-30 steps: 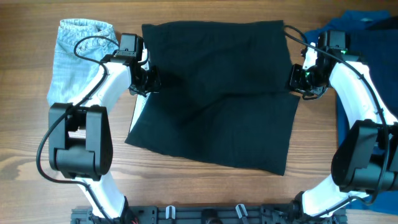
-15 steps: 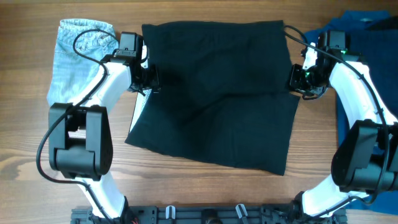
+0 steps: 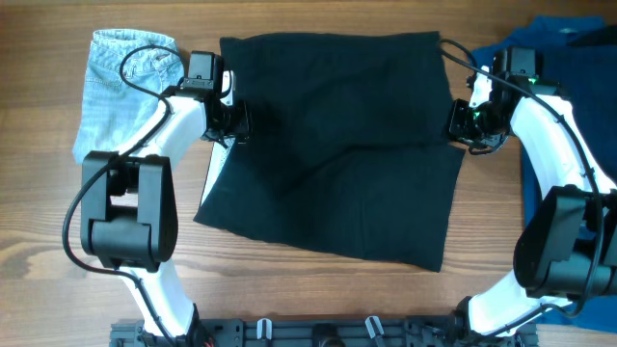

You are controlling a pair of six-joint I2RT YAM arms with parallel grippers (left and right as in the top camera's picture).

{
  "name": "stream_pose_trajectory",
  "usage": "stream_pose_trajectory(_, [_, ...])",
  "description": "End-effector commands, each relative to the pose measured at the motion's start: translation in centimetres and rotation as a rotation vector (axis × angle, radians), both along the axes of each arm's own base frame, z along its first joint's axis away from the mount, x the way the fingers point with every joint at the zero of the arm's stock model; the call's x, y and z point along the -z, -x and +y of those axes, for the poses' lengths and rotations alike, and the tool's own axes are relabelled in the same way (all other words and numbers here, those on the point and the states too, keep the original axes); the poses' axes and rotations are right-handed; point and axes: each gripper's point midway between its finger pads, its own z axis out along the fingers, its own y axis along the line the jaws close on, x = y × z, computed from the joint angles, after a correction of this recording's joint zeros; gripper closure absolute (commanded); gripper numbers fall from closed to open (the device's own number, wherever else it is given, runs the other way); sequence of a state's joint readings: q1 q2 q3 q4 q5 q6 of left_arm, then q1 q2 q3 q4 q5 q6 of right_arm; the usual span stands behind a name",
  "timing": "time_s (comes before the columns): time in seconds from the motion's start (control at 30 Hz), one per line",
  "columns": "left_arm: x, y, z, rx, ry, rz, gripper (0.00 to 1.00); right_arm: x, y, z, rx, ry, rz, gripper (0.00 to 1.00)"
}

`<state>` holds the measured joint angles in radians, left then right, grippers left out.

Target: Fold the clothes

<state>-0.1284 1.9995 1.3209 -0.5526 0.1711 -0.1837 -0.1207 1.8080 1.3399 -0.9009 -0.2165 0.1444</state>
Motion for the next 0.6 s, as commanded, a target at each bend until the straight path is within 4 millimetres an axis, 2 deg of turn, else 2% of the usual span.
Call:
stream_pose_trajectory(0.0, [1.0, 0.5, -0.4, 0.030, 0.011, 0.021, 0.41, -0.7, -0.3, -0.1, -0.011, 0.011, -0.024, 0.72])
stream_pose_trajectory(0.2, [2.5, 0.8, -0.3, 0.029, 0.008, 0.051, 0.41, -0.7, -0.3, -0.1, -0.012, 0.011, -0.024, 0.72])
stream_pose_trajectory(0.4, [2.1, 1.0, -1.8, 0.054, 0.095, 0.059, 0.41, -0.6, -0.3, -0.1, -0.011, 0.011, -0.024, 0.71])
stream_pose_trajectory(0.57, [1.3, 0.8, -1.9, 0.056, 0.100, 0.042, 0.41, -0.7, -0.3, -0.2, -0.012, 0.012, -0.025, 0.71])
